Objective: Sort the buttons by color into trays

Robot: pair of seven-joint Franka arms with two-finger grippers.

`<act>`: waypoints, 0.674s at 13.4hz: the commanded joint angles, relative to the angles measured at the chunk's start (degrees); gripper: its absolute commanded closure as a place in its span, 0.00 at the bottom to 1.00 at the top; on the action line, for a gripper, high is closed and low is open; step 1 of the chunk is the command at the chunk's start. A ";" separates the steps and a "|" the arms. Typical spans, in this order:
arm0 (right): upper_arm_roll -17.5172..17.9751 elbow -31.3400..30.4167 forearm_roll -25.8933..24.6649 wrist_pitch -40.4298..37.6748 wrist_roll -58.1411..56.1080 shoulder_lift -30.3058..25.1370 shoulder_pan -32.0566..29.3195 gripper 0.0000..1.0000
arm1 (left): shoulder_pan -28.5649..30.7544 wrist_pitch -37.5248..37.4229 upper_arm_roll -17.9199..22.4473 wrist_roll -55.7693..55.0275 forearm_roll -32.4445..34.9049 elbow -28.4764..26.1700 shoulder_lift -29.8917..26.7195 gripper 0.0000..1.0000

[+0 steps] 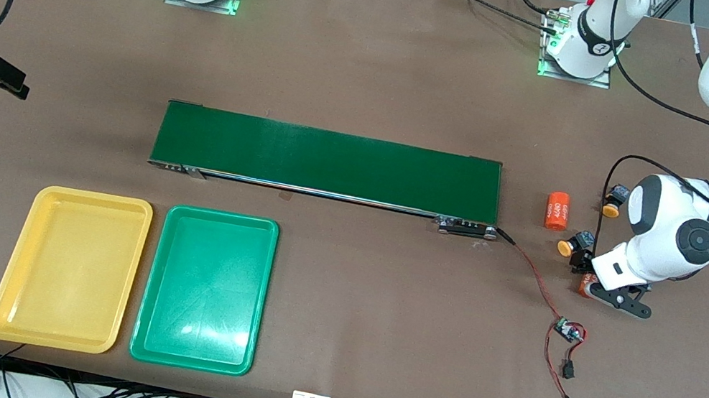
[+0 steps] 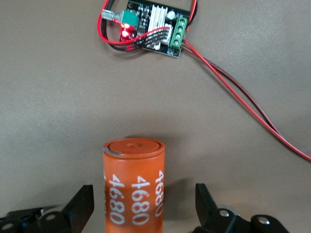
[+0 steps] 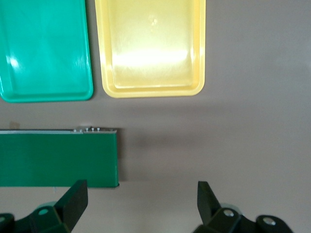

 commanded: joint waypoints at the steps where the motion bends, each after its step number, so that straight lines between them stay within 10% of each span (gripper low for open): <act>1: -0.18 1.29 -0.14 0.70 -0.52 -0.71 -0.18 0.00 | 0.34 -0.08 0.07 1.65 -0.27 0.55 0.26 0.64; 6: -0.18 1.20 -0.14 0.28 -0.34 -0.18 0.35 0.00 | 0.26 -1.39 -0.37 8.66 -0.27 1.70 -2.63 0.79; 9: -0.10 1.29 -0.14 0.18 -0.78 -0.45 0.35 0.00 | -1.06 -15.21 -3.69 18.23 -0.27 4.67 -7.81 0.79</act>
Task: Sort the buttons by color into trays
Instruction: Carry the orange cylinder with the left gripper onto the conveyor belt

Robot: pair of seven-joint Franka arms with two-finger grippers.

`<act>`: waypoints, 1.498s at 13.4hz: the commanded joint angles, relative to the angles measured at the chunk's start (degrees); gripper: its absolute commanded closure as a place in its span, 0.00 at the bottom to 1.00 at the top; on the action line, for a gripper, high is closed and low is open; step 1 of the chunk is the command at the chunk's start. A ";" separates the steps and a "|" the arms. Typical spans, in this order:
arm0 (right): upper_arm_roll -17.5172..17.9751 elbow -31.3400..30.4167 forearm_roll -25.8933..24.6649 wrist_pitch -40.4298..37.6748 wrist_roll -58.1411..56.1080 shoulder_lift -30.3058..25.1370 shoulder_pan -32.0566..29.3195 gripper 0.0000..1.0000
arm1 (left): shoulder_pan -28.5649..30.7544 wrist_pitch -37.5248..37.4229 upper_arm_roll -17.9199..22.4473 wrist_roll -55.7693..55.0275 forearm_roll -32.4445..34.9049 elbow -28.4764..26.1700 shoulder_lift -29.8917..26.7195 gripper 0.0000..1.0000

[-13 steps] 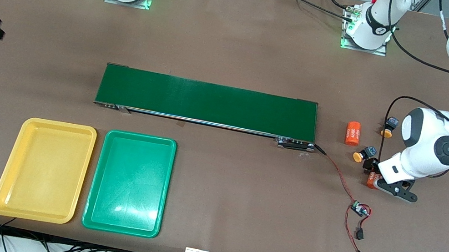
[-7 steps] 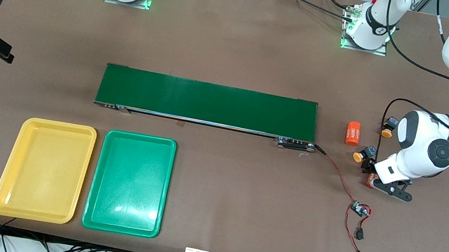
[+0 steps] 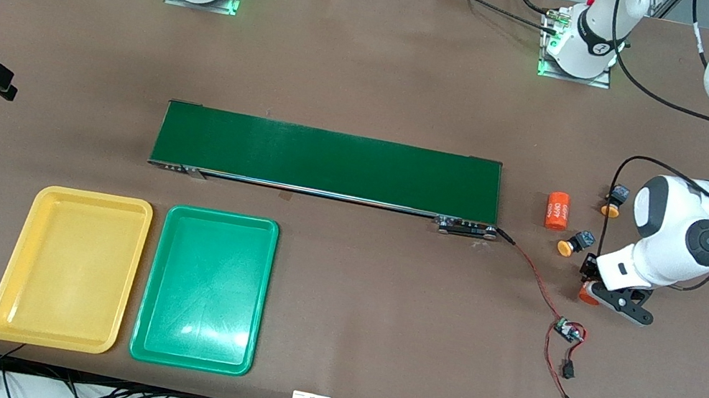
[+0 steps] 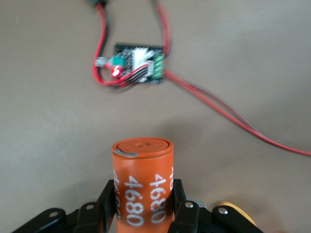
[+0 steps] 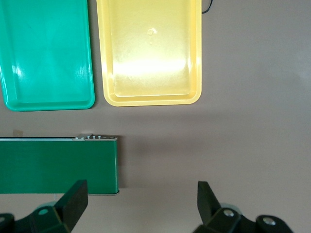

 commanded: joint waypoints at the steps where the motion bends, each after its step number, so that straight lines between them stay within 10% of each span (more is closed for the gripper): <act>1: 0.04 0.19 -0.11 -0.30 -0.69 -0.33 0.20 0.00 | -0.90 -15.60 -3.57 8.44 -0.37 3.41 -4.94 0.79; 11: -0.05 0.10 -0.11 -0.38 -0.34 -0.24 0.11 0.00 | -2.04 -27.18 -24.13 24.37 -0.19 5.11 -5.20 0.87; 18: 0.04 -0.34 -0.11 -0.39 -0.16 0.11 0.28 0.00 | -8.81 -17.71 -24.50 24.28 6.66 -0.86 -3.45 0.89; 20: 0.04 -0.43 -0.11 -0.38 -0.16 0.11 0.11 0.00 | -8.81 -17.16 -24.50 23.93 6.75 -1.14 -3.18 0.50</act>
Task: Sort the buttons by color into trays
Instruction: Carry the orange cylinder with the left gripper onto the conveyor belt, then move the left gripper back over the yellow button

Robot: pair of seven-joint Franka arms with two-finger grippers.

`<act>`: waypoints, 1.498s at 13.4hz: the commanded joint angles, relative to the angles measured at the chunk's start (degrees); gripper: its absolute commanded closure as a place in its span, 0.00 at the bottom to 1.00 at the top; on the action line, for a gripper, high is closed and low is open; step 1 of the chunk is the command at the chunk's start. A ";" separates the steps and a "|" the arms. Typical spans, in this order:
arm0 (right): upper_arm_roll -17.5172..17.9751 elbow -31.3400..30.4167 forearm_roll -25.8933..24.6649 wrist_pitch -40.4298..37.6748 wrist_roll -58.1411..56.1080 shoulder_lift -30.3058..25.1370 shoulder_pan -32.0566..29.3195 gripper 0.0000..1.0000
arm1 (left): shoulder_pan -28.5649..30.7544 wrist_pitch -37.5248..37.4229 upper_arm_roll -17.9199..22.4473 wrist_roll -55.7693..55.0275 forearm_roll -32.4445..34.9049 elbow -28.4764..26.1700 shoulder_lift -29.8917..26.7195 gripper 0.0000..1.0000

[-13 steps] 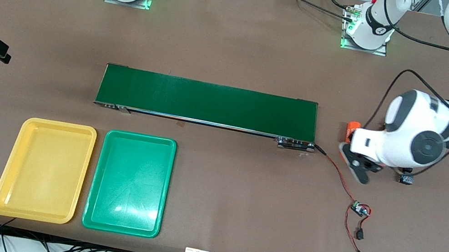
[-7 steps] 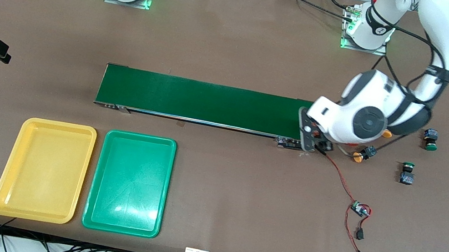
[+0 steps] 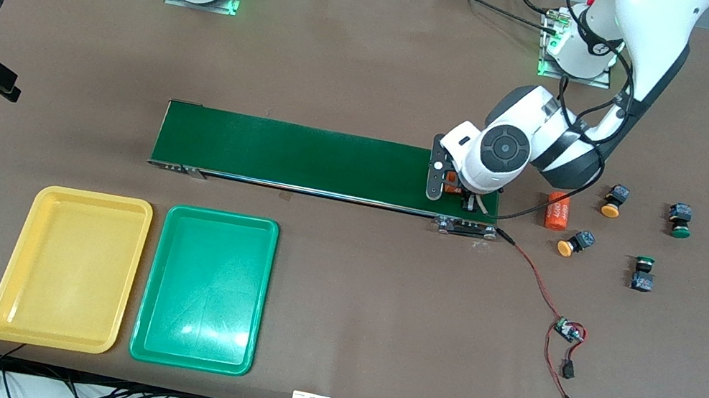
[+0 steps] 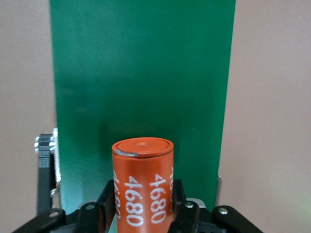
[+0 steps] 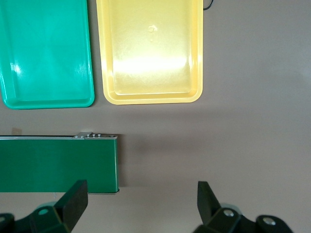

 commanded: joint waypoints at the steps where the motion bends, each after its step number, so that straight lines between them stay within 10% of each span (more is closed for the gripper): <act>1: 0.07 -0.15 -0.11 -0.31 -0.16 -0.18 0.04 0.00 | 0.17 1.16 0.05 1.65 1.68 -0.64 0.46 0.00; 11: 0.07 -0.85 0.33 -0.65 -0.16 -0.26 0.21 0.00 | 7.89 -25.10 0.49 -15.61 1.78 14.38 -3.22 0.00; 20: 0.07 -0.85 0.33 -0.75 -0.16 -0.26 1.00 0.00 | 26.77 -6.10 0.49 -14.71 14.08 4.22 0.64 0.00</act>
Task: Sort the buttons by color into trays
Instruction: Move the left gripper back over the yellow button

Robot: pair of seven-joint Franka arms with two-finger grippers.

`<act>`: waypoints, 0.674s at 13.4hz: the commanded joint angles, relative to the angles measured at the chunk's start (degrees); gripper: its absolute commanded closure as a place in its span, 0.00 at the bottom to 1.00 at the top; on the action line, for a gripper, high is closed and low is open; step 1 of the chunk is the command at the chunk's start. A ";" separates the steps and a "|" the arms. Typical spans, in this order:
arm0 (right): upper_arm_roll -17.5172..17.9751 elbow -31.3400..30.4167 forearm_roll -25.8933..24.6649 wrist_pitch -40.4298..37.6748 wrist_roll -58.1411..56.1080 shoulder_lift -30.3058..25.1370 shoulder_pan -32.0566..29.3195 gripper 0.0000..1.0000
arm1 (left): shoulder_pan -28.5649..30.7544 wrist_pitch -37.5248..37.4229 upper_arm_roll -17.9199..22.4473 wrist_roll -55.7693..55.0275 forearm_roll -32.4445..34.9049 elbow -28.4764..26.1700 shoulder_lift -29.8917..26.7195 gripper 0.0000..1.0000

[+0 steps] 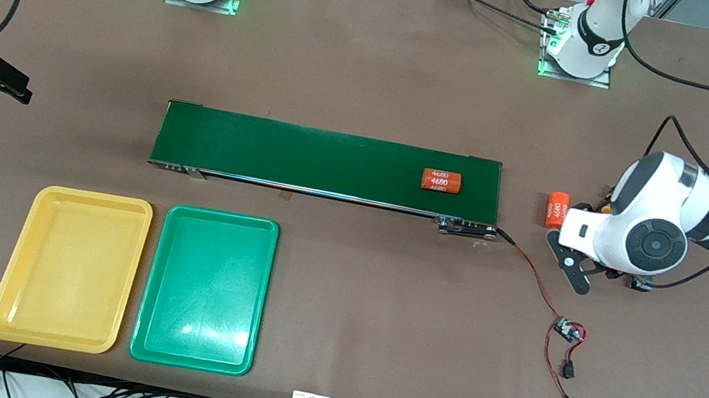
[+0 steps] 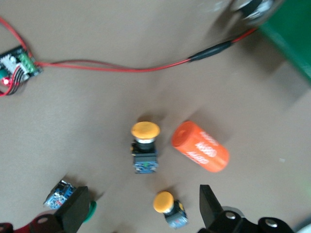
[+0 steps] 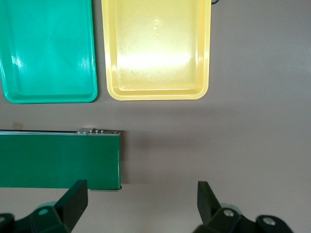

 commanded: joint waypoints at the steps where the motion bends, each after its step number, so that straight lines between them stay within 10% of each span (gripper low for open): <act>1: -0.03 -0.37 0.40 -0.48 -0.17 -0.64 0.03 0.00 | 8.36 12.49 -1.21 4.63 1.09 -8.23 -0.98 0.00; 5: -0.03 -0.37 0.31 -0.48 -0.17 -0.72 0.21 0.00 | 14.01 23.71 -2.17 11.15 0.83 -15.47 -0.81 0.10; 9: -0.03 -0.19 0.40 -0.39 -0.17 -0.72 0.47 0.00 | 26.55 24.41 -17.00 12.38 0.91 -21.35 -0.72 0.09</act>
